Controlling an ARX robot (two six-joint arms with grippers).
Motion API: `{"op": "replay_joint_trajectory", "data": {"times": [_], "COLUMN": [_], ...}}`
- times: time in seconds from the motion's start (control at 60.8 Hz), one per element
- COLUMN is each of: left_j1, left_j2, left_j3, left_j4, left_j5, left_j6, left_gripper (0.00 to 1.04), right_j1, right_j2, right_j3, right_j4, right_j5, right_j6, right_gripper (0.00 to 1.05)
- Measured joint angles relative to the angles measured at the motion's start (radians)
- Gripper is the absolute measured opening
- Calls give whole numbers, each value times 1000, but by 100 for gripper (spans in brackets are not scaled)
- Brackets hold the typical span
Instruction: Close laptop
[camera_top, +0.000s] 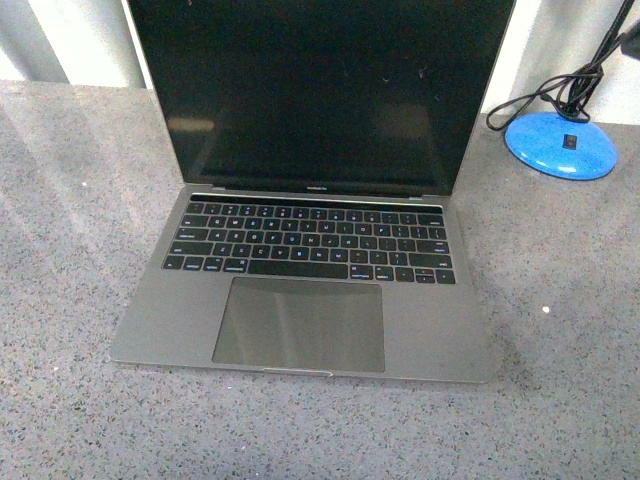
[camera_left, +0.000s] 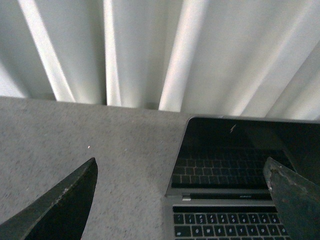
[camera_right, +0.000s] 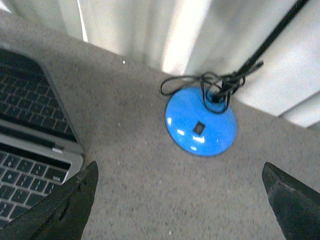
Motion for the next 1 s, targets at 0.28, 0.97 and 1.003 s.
{"op": "replay_joint_trajectory", "data": {"times": [0.28,0.97,1.003], "left_j1": [-48,-93,-96], "left_j2": [229,504,506], "left_j3": [238,676,687], "left_j4": [17,-340,-359], "left_j5": [12,0,0], "left_j6": [18,54,50], "left_gripper": [98,4,4], "right_j1": [48,154,158], "right_j2": [223,480,484], "right_j3": [311,740,747], "right_j4": [-56,-216,-218], "right_j5": [-10,-36,-34], "right_j6": [-5,144,150], "right_gripper": [95,1,1]}}
